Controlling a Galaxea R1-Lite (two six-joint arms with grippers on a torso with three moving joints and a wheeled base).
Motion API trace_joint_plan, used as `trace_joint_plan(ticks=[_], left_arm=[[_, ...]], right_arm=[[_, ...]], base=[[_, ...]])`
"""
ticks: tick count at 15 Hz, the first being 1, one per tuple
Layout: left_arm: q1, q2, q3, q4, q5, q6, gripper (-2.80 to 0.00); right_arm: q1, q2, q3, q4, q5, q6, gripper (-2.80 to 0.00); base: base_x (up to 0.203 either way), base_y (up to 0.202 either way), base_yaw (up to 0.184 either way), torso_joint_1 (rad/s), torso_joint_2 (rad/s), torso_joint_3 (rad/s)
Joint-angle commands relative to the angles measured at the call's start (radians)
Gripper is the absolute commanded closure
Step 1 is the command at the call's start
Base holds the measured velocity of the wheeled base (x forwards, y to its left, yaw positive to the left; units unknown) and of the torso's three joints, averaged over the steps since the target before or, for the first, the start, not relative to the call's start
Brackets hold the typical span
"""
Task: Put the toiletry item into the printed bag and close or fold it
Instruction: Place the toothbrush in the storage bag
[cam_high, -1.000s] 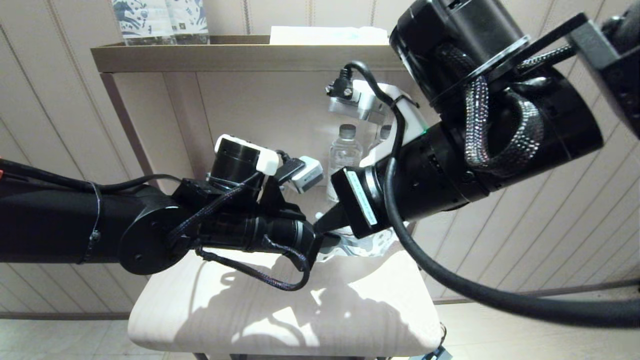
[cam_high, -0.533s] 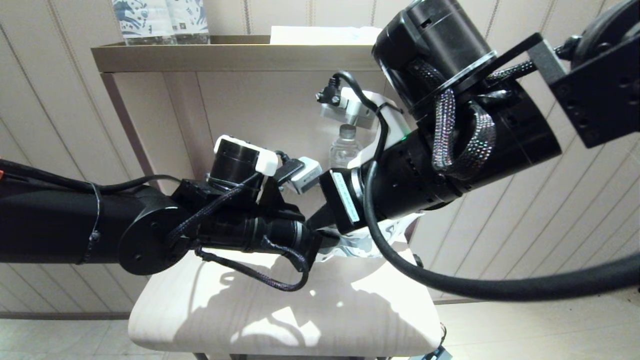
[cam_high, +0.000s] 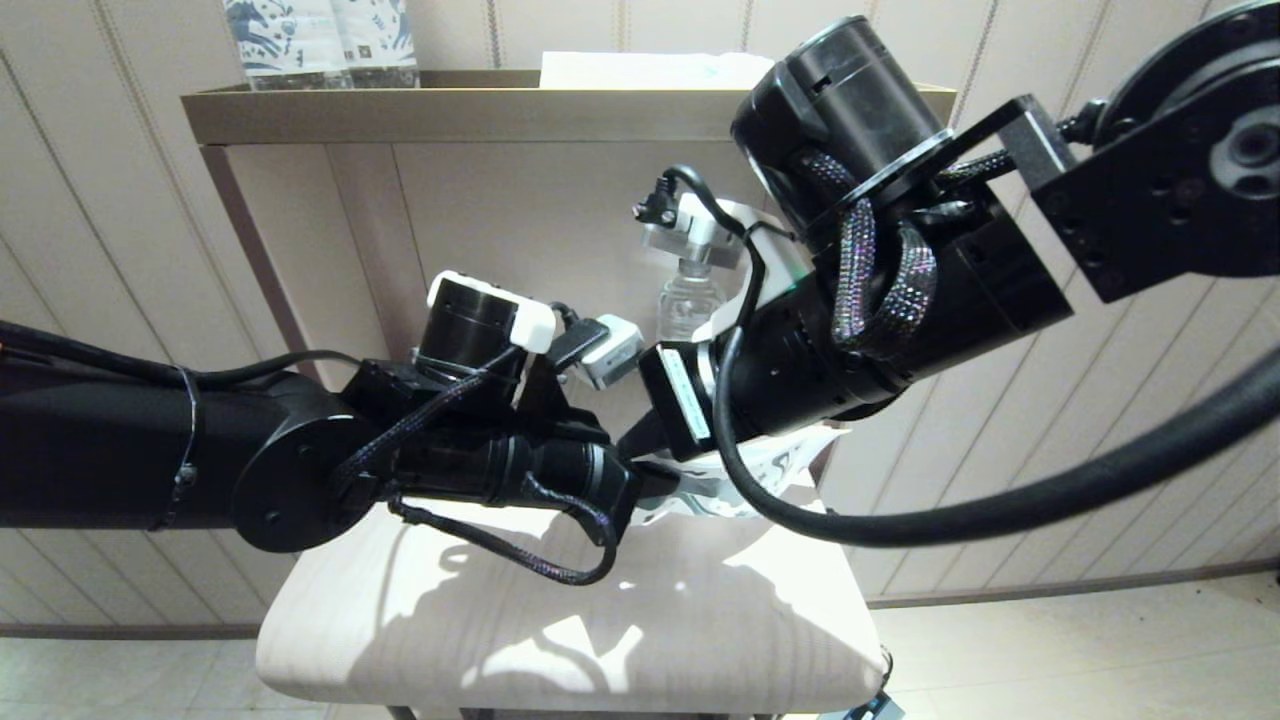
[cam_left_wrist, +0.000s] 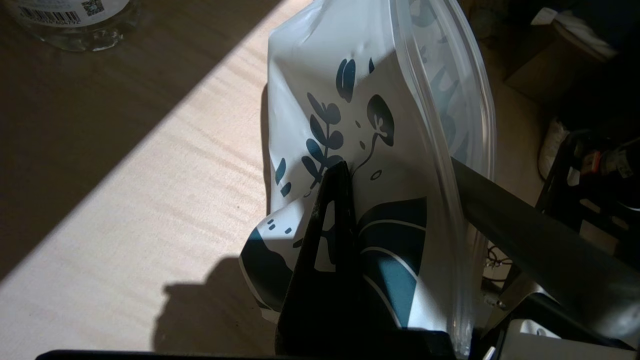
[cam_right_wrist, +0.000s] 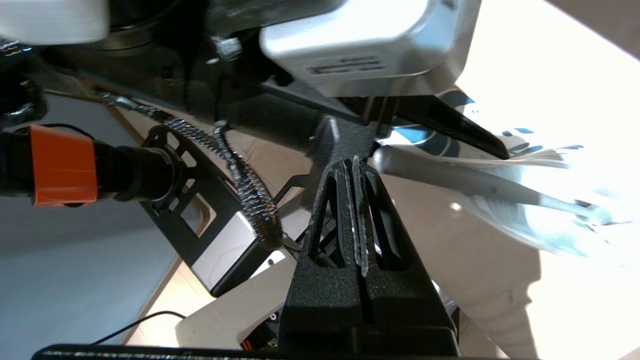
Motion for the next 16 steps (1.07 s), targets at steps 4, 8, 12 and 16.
trace_joint_plan(ticks=[4,8,12,16], left_arm=[[0.0,-0.006,0.0,-0.002,-0.003,0.002,0.0],[0.0,-0.002,0.006,-0.006,-0.003,0.003,0.0],[0.0,0.0,0.007,-0.006,-0.003,0.003,0.0],[0.0,0.001,0.007,-0.006,-0.003,0.005,0.0]], right_arm=[[-0.031,0.022,0.0,-0.001,0.002,-0.002,0.0],[-0.024,0.014,0.0,-0.001,0.004,0.0,0.0],[0.008,-0.018,-0.001,-0.003,0.002,0.002,0.0],[0.005,0.0,0.0,-0.003,0.003,0.002,0.0]], base=[[0.0,0.0,0.0,0.0,0.0,0.0],[0.0,0.0,0.0,0.0,0.0,0.0],[0.0,0.0,0.0,0.0,0.0,0.0],[0.0,0.0,0.0,0.0,0.0,0.0]])
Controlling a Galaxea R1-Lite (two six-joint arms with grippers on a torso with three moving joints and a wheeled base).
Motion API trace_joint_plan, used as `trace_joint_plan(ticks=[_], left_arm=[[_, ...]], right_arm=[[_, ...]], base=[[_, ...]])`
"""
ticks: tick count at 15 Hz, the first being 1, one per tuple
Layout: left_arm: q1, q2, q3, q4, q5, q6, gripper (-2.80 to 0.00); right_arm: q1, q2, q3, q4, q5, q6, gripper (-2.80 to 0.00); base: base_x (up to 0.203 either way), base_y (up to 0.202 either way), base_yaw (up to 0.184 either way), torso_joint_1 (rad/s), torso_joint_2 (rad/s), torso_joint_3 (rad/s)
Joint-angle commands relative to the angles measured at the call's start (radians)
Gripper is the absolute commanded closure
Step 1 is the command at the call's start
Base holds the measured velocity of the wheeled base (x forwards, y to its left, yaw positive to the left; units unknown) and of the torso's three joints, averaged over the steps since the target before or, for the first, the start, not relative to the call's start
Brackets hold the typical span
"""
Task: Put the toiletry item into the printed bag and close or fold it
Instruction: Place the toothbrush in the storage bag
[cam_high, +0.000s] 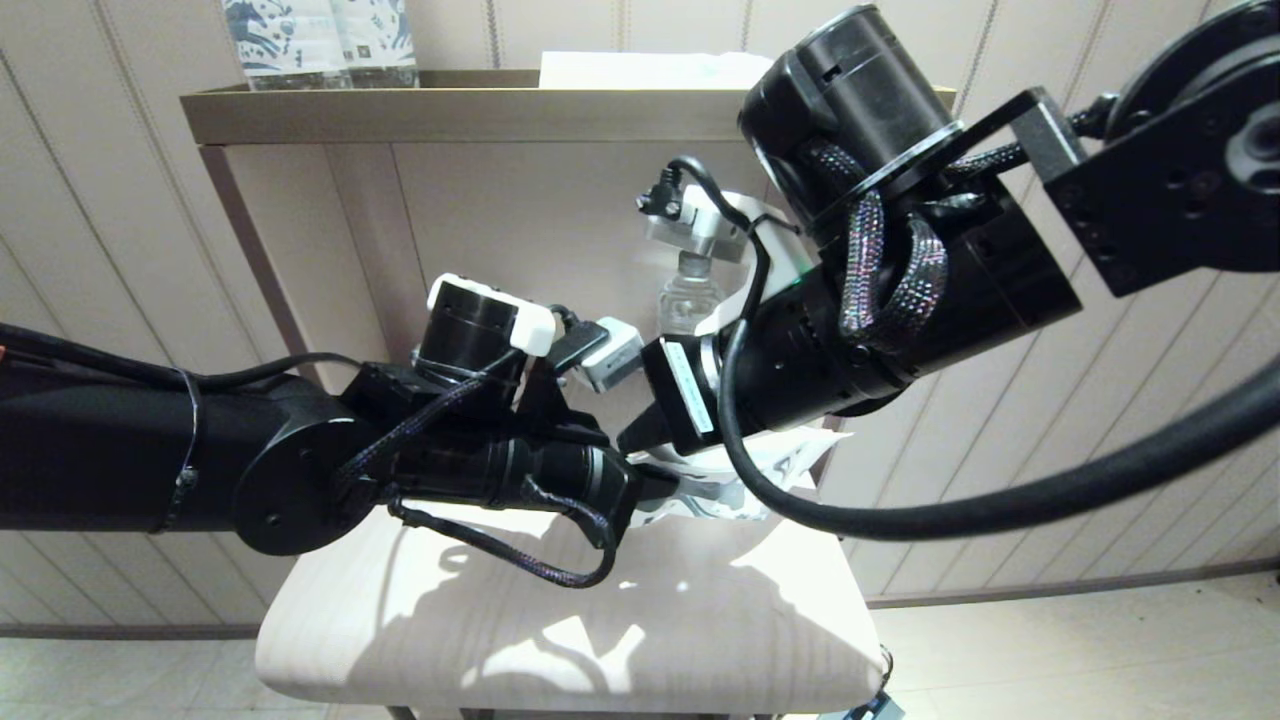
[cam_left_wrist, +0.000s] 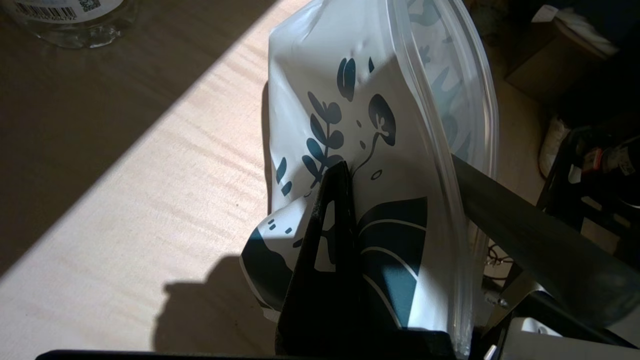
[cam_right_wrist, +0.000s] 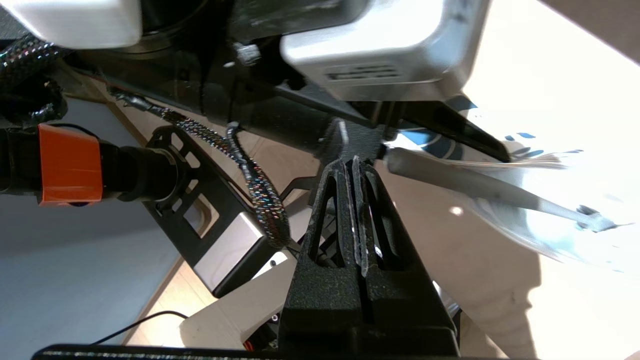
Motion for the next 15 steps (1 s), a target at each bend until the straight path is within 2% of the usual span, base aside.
trace_joint_plan(ticks=[1,5,15], left_arm=[[0.0,0.001,0.001,-0.001,-0.003,0.001,0.0],[0.0,0.004,0.001,-0.001,-0.003,0.002,0.0],[0.0,0.001,0.006,-0.002,-0.004,0.013,0.0]], right_arm=[[-0.004,0.013,-0.001,-0.002,0.001,0.002,0.0],[-0.008,0.022,-0.003,-0.039,-0.002,0.0,0.0],[-0.044,0.053,0.002,-0.024,-0.001,0.0,0.0]], base=[[0.0,0.0,0.0,0.0,0.0,0.0],[0.0,0.0,0.0,0.0,0.0,0.0],[0.0,0.0,0.0,0.0,0.0,0.0]])
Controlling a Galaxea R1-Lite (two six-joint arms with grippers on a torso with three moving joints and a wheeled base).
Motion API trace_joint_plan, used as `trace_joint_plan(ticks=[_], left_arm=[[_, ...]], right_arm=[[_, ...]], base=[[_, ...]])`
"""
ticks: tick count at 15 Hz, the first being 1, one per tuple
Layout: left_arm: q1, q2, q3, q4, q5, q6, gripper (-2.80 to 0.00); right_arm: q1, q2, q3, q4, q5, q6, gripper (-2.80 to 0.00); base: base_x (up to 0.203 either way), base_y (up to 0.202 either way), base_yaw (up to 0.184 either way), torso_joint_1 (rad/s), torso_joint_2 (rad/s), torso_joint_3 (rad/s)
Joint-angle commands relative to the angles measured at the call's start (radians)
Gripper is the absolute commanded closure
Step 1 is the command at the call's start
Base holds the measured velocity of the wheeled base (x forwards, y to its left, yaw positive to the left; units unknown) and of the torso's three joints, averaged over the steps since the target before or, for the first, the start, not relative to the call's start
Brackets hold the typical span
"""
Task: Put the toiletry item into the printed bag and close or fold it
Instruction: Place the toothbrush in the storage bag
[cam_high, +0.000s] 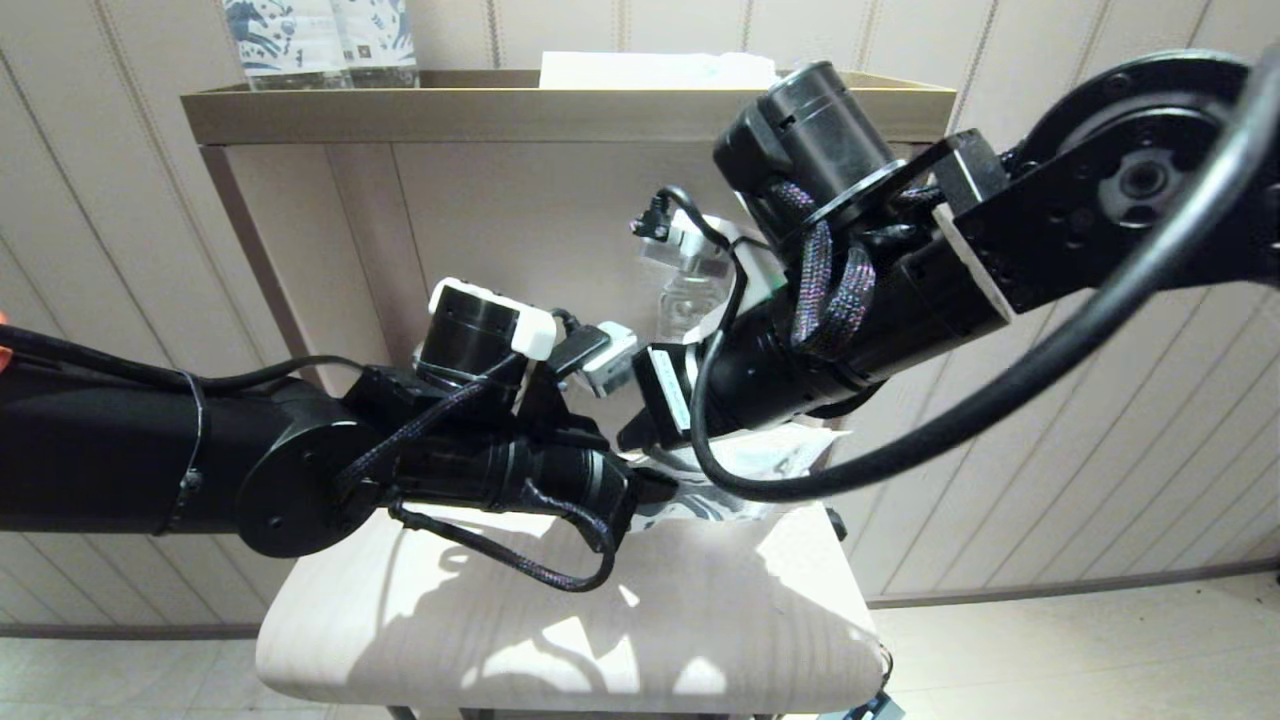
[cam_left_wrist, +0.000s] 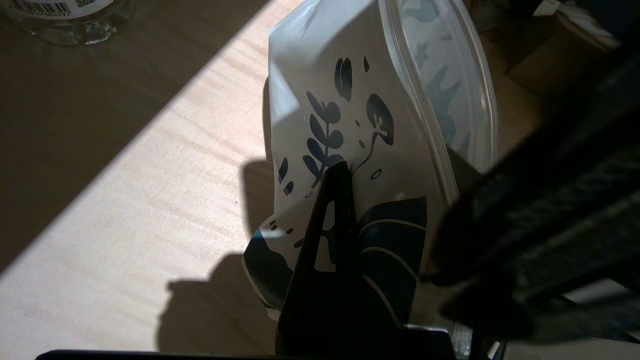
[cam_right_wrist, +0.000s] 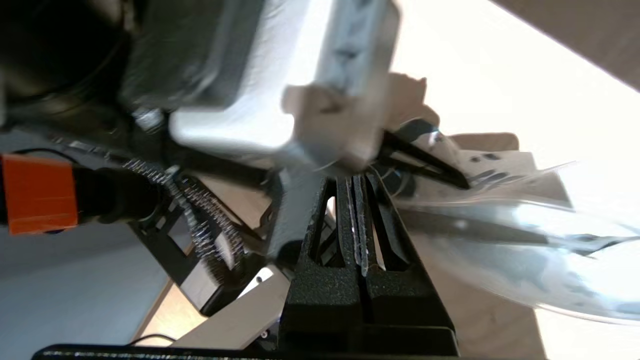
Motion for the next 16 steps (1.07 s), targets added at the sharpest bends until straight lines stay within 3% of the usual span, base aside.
trace_joint_plan(ticks=[1,10,16], left_arm=[[0.0,-0.003,0.002,-0.001,-0.003,0.0,0.0],[0.0,-0.011,0.004,-0.002,-0.003,0.0,0.0],[0.0,-0.005,0.004,-0.002,-0.003,0.002,0.0]], right_arm=[[-0.006,0.005,0.001,0.009,0.002,0.002,0.0],[-0.066,-0.006,0.009,0.06,0.003,-0.001,0.0],[-0.03,-0.062,0.006,0.049,0.006,0.003,0.0]], base=[[0.0,0.0,0.0,0.0,0.0,0.0],[0.0,0.0,0.0,0.0,0.0,0.0],[0.0,0.0,0.0,0.0,0.0,0.0]])
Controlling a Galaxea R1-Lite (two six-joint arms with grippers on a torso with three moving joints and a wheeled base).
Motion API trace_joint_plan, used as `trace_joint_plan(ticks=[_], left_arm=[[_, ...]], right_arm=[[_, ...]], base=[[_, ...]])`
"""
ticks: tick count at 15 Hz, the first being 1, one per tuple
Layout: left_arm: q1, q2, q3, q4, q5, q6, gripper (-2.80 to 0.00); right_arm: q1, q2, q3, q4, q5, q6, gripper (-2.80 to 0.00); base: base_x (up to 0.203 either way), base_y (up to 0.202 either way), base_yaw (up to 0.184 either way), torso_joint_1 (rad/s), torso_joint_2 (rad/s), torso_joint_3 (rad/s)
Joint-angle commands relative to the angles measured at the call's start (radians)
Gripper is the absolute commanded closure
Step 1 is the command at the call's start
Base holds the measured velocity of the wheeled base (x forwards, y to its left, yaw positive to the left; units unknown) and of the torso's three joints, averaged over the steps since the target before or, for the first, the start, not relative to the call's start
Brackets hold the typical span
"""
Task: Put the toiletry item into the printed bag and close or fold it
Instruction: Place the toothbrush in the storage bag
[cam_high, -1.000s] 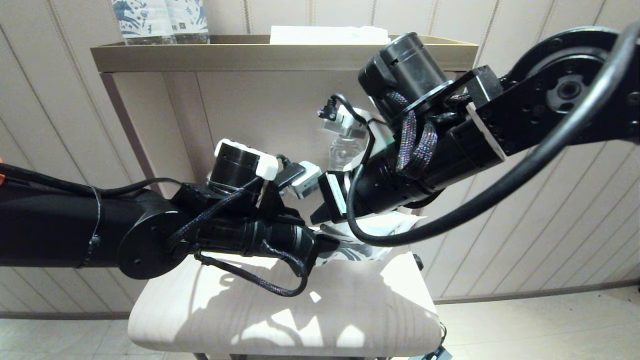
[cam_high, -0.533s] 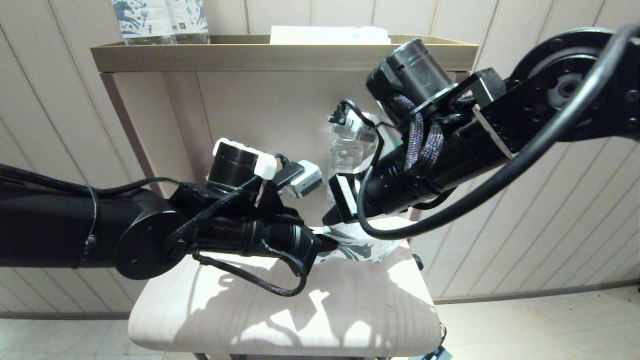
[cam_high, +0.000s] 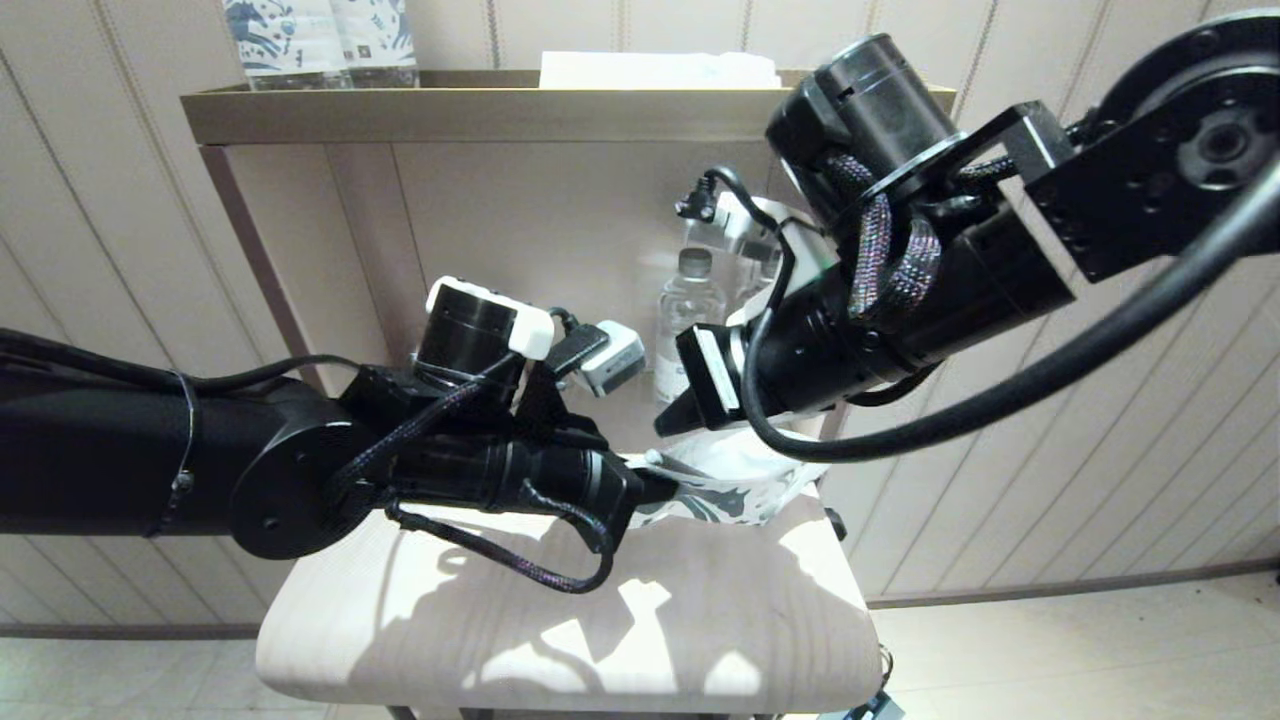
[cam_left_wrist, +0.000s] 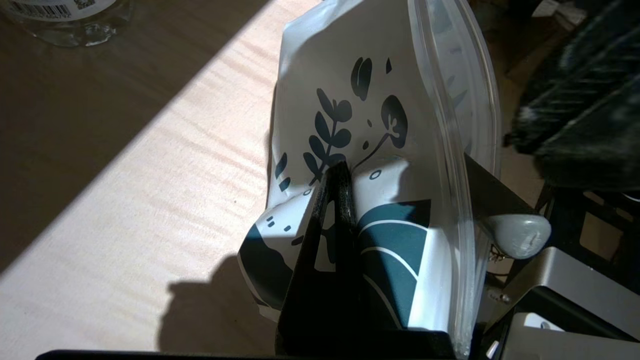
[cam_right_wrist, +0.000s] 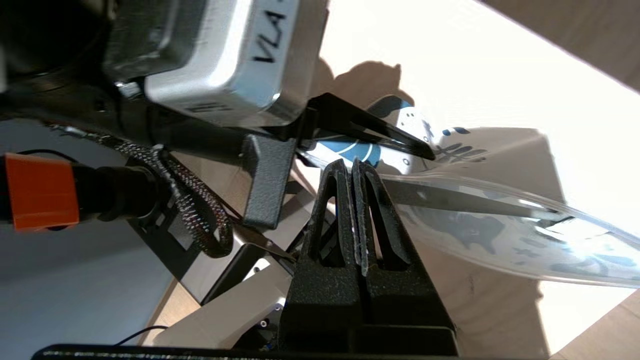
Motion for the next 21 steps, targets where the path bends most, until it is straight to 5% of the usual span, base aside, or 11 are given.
trace_joint_plan(ticks=[1,21], left_arm=[[-0.001,0.002,0.001,-0.001,-0.002,0.001,0.0],[0.0,0.003,0.001,-0.001,-0.002,0.001,0.0]], right_arm=[[0.016,-0.02,0.0,0.006,0.003,0.002,0.0],[0.059,0.007,0.035,0.015,0.0,0.002,0.0]], base=[[0.0,0.0,0.0,0.0,0.0,0.0],[0.0,0.0,0.0,0.0,0.0,0.0]])
